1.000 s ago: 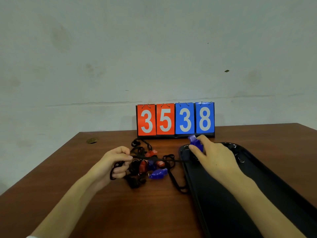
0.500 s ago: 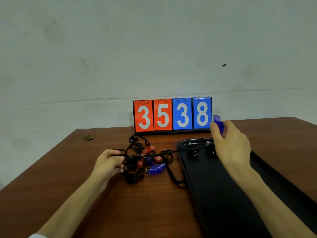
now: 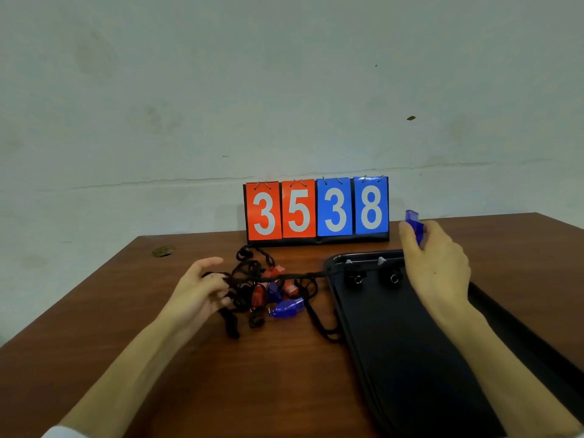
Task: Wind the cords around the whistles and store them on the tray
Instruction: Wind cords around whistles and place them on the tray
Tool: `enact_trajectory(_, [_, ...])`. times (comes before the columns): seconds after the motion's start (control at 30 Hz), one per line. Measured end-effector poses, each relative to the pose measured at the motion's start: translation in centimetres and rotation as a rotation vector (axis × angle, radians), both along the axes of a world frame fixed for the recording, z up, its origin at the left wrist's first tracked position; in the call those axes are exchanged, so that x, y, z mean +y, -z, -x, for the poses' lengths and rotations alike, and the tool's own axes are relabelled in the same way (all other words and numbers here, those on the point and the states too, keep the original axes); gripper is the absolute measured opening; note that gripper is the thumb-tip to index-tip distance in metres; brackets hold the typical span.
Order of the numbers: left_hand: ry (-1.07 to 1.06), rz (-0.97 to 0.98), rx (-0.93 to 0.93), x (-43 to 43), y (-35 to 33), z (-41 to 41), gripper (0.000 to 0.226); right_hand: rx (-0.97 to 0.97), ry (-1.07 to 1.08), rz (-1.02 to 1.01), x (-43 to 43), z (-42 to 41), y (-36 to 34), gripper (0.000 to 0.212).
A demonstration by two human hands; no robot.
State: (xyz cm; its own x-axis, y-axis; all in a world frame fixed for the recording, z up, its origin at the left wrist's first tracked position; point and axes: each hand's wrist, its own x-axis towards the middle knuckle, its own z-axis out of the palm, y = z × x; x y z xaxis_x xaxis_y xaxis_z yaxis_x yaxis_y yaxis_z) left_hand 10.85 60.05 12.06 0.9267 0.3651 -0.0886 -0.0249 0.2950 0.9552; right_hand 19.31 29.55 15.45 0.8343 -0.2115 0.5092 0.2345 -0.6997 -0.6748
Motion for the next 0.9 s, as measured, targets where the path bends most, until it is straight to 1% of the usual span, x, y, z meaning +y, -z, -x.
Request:
enact_trajectory(0.03, [-0.071, -0.067, 0.028, -0.2, 0.3, -0.2, 0.029, 0.01, -0.005, 0.005, 0.1, 0.0, 0.0, 0.041])
enact_trajectory(0.07, [-0.125, -0.066, 0.058, -0.3, 0.6, -0.4, 0.022, 0.02, -0.009, 0.018, 0.2, 0.0, 0.0, 0.041])
enact_trajectory(0.1, [-0.157, -0.003, 0.07, -0.2, 0.8, -0.5, 0.019, 0.029, -0.012, 0.034, 0.3, 0.1, 0.1, 0.042])
enact_trajectory(0.13, [-0.175, 0.083, 0.064, -0.1, 1.0, -0.5, 0.025, 0.035, -0.014, 0.045, 0.3, 0.1, 0.1, 0.043])
enact_trajectory(0.17, [-0.191, 0.116, 0.062, 0.0, 1.1, -0.3, 0.032, 0.036, -0.013, 0.05, 0.4, 0.2, 0.1, 0.043])
enact_trajectory(0.2, [-0.211, 0.035, 0.083, 0.1, 1.1, -0.2, 0.034, 0.033, -0.01, 0.049, 0.4, 0.2, 0.1, 0.043])
enact_trajectory(0.23, [-0.234, -0.183, 0.112, 0.1, 1.0, 0.0, 0.029, 0.031, -0.007, 0.044, 0.4, 0.2, 0.1, 0.042])
enact_trajectory(0.27, [-0.249, -0.516, 0.127, 0.0, 0.9, 0.2, 0.022, 0.03, -0.003, 0.038, 0.3, 0.1, 0.1, 0.042])
enact_trajectory(0.3, [-0.233, -0.845, 0.104, -0.3, 0.7, 0.3, 0.019, 0.026, 0.002, 0.036, 0.3, 0.2, 0.0, 0.041])
enact_trajectory(0.33, [-0.195, -1.098, 0.063, -0.6, 0.7, 0.4, 0.022, 0.02, 0.007, 0.031, 0.3, 0.2, 0.0, 0.041])
enact_trajectory(0.37, [-0.118, -1.266, 0.026, -0.9, 0.8, 0.5, 0.027, 0.007, 0.005, 0.018, 0.3, 0.4, -0.1, 0.041])
enact_trajectory(0.4, [-0.024, -1.356, 0.012, -1.1, 1.0, 0.6, 0.03, -0.01, -0.011, -0.013, 0.2, 0.5, -0.2, 0.041])
enact_trajectory(0.47, [0.094, -1.407, 0.025, -1.0, 1.1, 0.7, 0.031, -0.036, -0.111, -0.135, 0.4, 0.8, -0.6, 0.037])
enact_trajectory(0.53, [0.1, -1.325, 0.019, -0.8, 0.7, 0.7, 0.026, 0.011, -0.315, -0.319, 1.1, 1.1, -1.2, 0.036])
enact_trajectory(0.6, [0.057, -1.156, -0.025, -1.4, -0.7, 0.6, 0.027, 0.136, -0.541, -0.496, 2.3, 1.6, -1.9, 0.04])
enact_trajectory(0.67, [0.033, -0.967, -0.102, -3.0, -2.8, 0.4, 0.028, 0.244, -0.705, -0.561, 3.5, 2.0, -2.5, 0.036])
enact_trajectory(0.7, [0.048, -0.857, -0.147, -4.1, -3.9, 0.1, 0.024, 0.267, -0.762, -0.574, 4.1, 2.1, -2.7, 0.03])
enact_trajectory(0.73, [0.094, -0.713, -0.182, -5.6, -4.8, -0.1, 0.017, 0.283, -0.8, -0.605, 4.6, 2.2, -2.8, 0.026])
enact_trajectory(0.77, [0.159, -0.536, -0.201, -7.2, -5.5, -0.4, 0.015, 0.305, -0.82, -0.653, 5.0, 2.2, -2.9, 0.03])
enact_trajectory(0.8, [0.234, -0.365, -0.202, -8.6, -6.0, -0.7, 0.02, 0.324, -0.821, -0.699, 5.4, 2.2, -2.9, 0.04])
enact_trajectory(0.83, [0.301, -0.237, -0.18, -9.9, -6.4, -1.3, 0.028, 0.338, -0.809, -0.732, 5.6, 2.1, -2.8, 0.049])
enact_trajectory(0.87, [0.36, -0.166, -0.134, -11.0, -6.7, -1.6, 0.035, 0.344, -0.785, -0.744, 5.8, 2.0, -2.7, 0.051])
enact_trajectory(0.9, [0.425, -0.108, -0.088, -11.8, -7.0, -2.1, 0.039, 0.343, -0.751, -0.757, 5.9, 1.9, -2.5, 0.047])
